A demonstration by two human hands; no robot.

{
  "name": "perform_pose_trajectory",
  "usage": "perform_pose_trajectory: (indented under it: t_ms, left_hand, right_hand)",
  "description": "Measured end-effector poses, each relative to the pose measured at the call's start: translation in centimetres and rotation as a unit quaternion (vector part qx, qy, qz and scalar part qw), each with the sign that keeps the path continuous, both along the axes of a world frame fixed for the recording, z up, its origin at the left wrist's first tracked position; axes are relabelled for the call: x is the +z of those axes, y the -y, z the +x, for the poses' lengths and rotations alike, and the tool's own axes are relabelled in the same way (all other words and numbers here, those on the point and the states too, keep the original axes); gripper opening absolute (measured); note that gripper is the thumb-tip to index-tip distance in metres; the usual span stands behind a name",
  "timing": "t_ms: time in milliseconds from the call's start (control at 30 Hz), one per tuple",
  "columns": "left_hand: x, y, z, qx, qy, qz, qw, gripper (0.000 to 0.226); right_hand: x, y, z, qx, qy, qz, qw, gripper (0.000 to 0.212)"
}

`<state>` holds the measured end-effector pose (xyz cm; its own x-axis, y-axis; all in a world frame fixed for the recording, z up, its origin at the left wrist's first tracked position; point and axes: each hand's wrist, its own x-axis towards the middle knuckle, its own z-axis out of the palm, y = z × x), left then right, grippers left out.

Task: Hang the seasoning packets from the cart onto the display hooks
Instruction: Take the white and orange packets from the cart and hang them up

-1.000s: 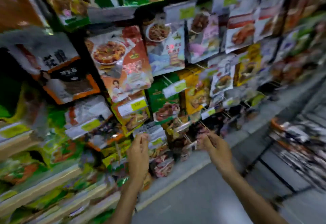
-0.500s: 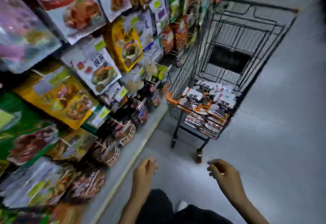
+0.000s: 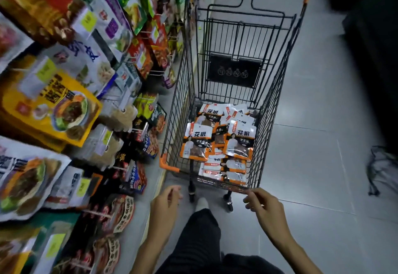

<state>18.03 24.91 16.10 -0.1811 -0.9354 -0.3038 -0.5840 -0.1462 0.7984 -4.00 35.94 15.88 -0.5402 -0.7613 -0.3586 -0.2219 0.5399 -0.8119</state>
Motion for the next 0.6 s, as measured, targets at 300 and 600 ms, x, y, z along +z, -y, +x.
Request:
perform_pose_trajectory:
  t_ms: [300, 600]
  left_hand:
    - [-0.6, 18.3, -3.7, -0.055, 0.083, -0.105, 0.989, 0.021]
    - [-7.6, 27.6, -7.7, -0.033, 0.148, -0.051, 0.987, 0.047]
  right_hand:
    - [-2.0, 16.4, -4.5, -0.034, 0.009, -0.021, 0.999, 0.019]
    - [-14.0, 27.1, -6.0, -0.014, 0.051, 0.102, 0.993, 0.027]
